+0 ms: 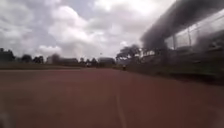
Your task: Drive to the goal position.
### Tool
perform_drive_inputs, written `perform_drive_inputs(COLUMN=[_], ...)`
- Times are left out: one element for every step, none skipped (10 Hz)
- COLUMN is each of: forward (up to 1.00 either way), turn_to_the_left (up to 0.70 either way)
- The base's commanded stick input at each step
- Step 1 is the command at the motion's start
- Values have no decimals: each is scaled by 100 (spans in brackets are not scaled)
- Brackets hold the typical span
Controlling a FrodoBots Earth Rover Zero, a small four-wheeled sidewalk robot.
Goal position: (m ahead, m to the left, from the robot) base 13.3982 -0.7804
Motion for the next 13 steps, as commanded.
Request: perform_drive_inputs(forward=[70,70,70,70,70,70,70,70,70,70,70,70,70], turn_to_the_left=[0,0,0,0,0,0,0,0,0,0,0,0,0])
